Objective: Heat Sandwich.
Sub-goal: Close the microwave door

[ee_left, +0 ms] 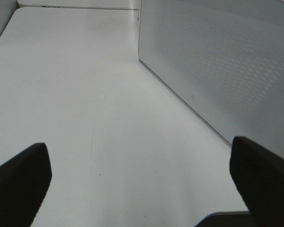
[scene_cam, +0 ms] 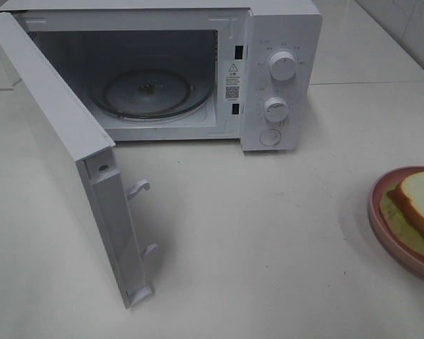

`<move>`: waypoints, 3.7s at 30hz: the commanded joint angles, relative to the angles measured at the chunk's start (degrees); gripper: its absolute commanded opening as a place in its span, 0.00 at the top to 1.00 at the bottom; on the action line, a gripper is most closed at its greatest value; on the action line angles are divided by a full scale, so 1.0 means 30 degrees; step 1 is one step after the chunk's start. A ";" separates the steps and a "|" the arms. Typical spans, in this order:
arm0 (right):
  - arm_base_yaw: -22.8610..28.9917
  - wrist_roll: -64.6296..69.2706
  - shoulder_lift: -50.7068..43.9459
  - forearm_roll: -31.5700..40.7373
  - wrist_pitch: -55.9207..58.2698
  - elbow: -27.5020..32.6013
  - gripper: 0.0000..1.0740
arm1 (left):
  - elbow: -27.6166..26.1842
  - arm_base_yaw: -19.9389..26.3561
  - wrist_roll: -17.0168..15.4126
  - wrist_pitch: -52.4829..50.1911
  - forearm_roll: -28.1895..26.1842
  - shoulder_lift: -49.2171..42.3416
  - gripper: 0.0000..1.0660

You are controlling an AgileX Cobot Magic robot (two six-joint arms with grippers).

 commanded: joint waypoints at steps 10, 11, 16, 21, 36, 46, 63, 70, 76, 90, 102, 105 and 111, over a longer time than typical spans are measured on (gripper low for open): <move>-0.0095 -0.0153 -0.4851 0.0038 0.3228 0.0115 0.29 | 0.0038 0.0057 0.0019 -0.0172 -0.0038 -0.0095 0.09; -0.0095 -0.0153 -0.5329 0.0038 0.3209 0.0325 0.29 | 0.0038 0.0057 0.0019 -0.0172 -0.0038 -0.0095 0.09; -0.0095 -0.0153 -0.7429 0.0057 0.3266 0.1738 0.29 | 0.0038 0.0057 0.0019 -0.0172 -0.0038 -0.0095 0.09; -0.1490 -0.0153 -0.8938 0.0153 0.2998 0.2235 0.29 | 0.0038 0.0057 0.0019 -0.0172 -0.0038 -0.0095 0.09; -0.5997 0.0076 -1.3789 0.0516 0.2731 0.2349 0.29 | 0.0038 0.0057 0.0019 -0.0172 -0.0038 -0.0095 0.09; -0.6551 0.0000 -1.4228 0.0707 0.2406 0.2559 0.29 | 0.0038 0.0057 0.0019 -0.0172 -0.0019 -0.0134 0.09; -0.6551 0.0000 -1.4228 0.0707 0.2406 0.2559 0.29 | 0.0038 0.0057 0.0019 -0.0172 -0.0019 -0.0134 0.09; -0.6551 0.0000 -1.4228 0.0707 0.2406 0.2559 0.29 | 0.0038 0.0057 0.0019 -0.0172 -0.0019 -0.0134 0.09; -0.6551 0.0000 -1.4228 0.0707 0.2406 0.2559 0.29 | 0.0038 0.0057 0.0019 -0.0172 -0.0019 -0.0134 0.09; -0.6551 0.0000 -1.4228 0.0707 0.2406 0.2559 0.29 | 0.0038 0.0057 0.0000 -0.0172 -0.0057 -0.0115 0.09; -0.6551 0.0000 -1.4228 0.0707 0.2406 0.2559 0.29 | -0.0879 0.0057 -0.0038 -0.2196 -0.0344 0.0821 0.10; -0.6551 0.0000 -1.4228 0.0707 0.2406 0.2559 0.29 | -0.0840 0.0057 -0.0038 -0.3151 -0.0477 0.2254 0.17; -0.6551 0.0000 -1.4228 0.0707 0.2406 0.2559 0.29 | -0.0840 0.0057 -0.0019 -0.4584 -0.0076 0.5271 0.42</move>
